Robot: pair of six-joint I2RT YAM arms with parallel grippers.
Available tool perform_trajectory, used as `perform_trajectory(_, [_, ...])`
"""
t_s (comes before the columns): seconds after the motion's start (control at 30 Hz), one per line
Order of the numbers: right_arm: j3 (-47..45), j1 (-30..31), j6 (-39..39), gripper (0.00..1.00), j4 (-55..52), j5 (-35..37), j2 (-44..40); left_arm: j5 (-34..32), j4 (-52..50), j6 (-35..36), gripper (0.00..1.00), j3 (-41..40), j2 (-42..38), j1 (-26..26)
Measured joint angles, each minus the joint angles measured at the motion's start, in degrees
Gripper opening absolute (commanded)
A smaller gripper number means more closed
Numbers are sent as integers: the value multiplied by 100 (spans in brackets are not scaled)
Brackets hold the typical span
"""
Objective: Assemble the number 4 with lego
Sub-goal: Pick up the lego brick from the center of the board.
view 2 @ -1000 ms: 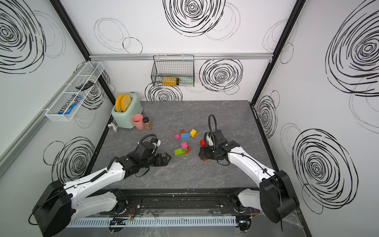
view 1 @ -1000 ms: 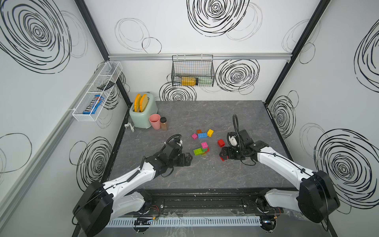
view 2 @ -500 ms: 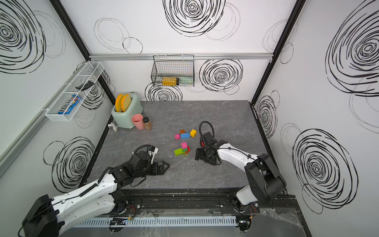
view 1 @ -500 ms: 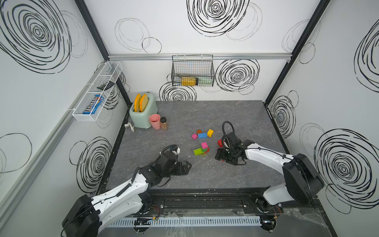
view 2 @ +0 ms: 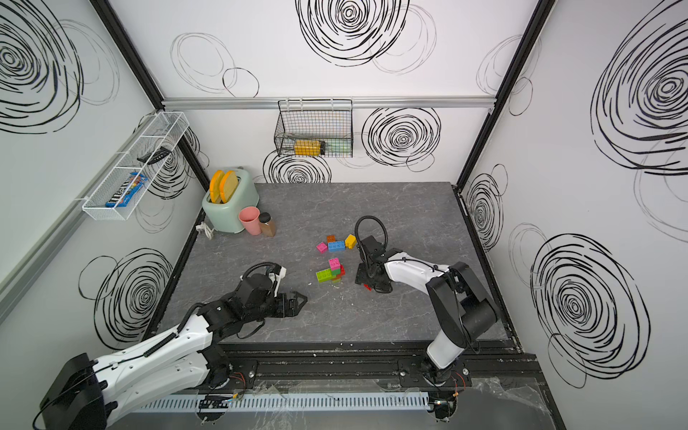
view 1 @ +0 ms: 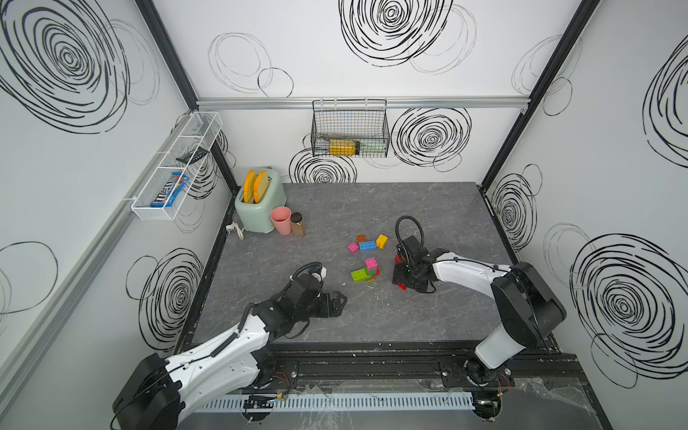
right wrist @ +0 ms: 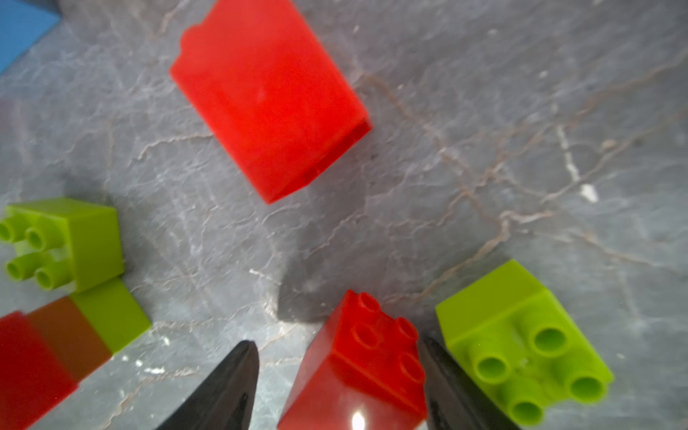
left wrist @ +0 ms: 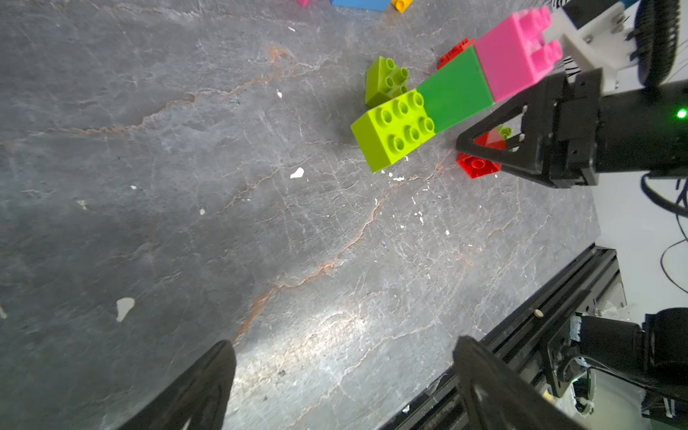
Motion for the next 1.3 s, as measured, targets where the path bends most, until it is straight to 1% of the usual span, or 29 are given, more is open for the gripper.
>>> perform_trajectory(0.13, [17,48,-109,58,-66,181,37,2,4,61,96,17,122,0])
perform_trajectory(0.3, [20,184,-275,53,-179,339,37,2,4,114,96,66,234,0])
perform_trajectory(0.53, [20,221,-610,46,-190,409,37,13,63,173,96,107,297,2])
perform_trajectory(0.63, [15,256,-807,40,-175,463,13,133,81,238,96,140,323,50])
perform_trajectory(0.7, [-13,308,-994,39,-166,522,-120,332,79,334,96,236,354,133])
perform_trajectory(0.77, [-83,468,-1261,41,-133,570,-450,562,37,463,96,426,393,229])
perform_trajectory(0.87, [-195,918,-1823,41,59,592,-1244,942,-107,710,97,920,487,306])
perform_trajectory(0.93, [-302,1379,-2282,39,358,649,-1871,1215,-251,901,97,1375,564,317])
perform_trajectory(1.03, [-549,1917,-2817,36,892,673,-2608,1552,-417,1106,98,1961,595,317])
perform_trajectory(1.17, [-949,2129,-3386,36,1434,616,-3274,1886,-734,1377,99,2551,619,337])
perform_trajectory(1.23, [-1193,2190,-3746,36,1729,487,-3552,2059,-914,1497,95,2750,704,339])
perform_trajectory(1.3, [-1504,2284,-4164,36,2105,313,-3869,2157,-1093,1644,95,2905,833,310])
